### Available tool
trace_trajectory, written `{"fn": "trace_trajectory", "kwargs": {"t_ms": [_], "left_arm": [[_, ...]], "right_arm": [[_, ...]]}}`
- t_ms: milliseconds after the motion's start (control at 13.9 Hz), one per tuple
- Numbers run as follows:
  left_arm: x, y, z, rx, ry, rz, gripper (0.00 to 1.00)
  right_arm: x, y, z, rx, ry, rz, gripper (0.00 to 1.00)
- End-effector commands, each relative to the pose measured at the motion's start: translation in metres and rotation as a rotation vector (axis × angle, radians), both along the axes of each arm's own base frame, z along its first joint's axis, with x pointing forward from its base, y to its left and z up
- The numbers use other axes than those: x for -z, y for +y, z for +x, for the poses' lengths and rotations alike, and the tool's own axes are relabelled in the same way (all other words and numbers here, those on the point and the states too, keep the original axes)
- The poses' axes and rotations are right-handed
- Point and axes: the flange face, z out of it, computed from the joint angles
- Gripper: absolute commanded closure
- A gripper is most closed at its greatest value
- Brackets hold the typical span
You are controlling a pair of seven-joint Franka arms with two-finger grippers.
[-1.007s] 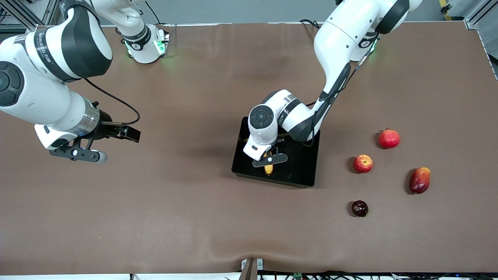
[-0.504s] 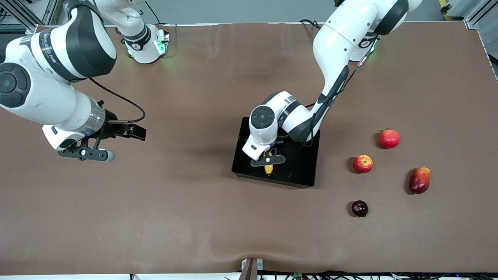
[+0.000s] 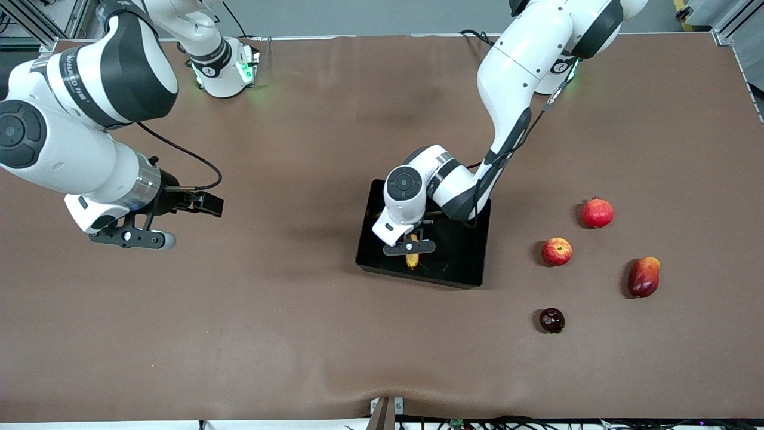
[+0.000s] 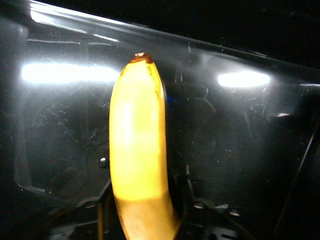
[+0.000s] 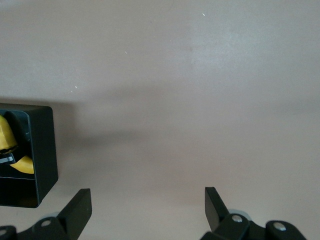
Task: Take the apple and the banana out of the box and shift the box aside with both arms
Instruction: 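Lift the banana out of the tray while the right gripper nears the tray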
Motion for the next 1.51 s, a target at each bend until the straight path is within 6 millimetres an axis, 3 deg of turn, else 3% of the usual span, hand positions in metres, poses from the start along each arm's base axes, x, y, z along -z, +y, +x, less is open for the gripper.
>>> {"fn": "trace_trajectory", "kwargs": {"t_ms": [0, 288, 504, 1079, 1151, 1439], "left_arm": [[-0.005, -0.002, -0.002, 0.006, -0.008, -0.010, 1.00], [-0.013, -0.006, -0.005, 0.007, -0.006, -0.003, 1.00], [-0.034, 0.001, 0.000, 0.001, -0.002, 0.015, 1.00], [-0.149, 0.021, 0.004, -0.052, 0.008, 0.016, 1.00], [-0.164, 0.031, 0.009, -0.067, 0.009, 0.023, 1.00], [-0.223, 0.082, 0.028, -0.073, 0.009, 0.034, 1.00]], "right_arm": [[0.001, 0.000, 0.003, -0.007, -0.002, 0.012, 0.00], [0.003, 0.003, 0.004, -0.011, -0.002, 0.012, 0.00], [0.009, 0.008, 0.004, -0.017, 0.004, 0.010, 0.00], [0.045, 0.038, 0.008, -0.049, 0.001, 0.007, 0.00], [0.049, 0.042, 0.007, -0.051, 0.002, 0.008, 0.00], [0.071, 0.091, 0.003, -0.106, -0.024, 0.012, 0.00]]}}
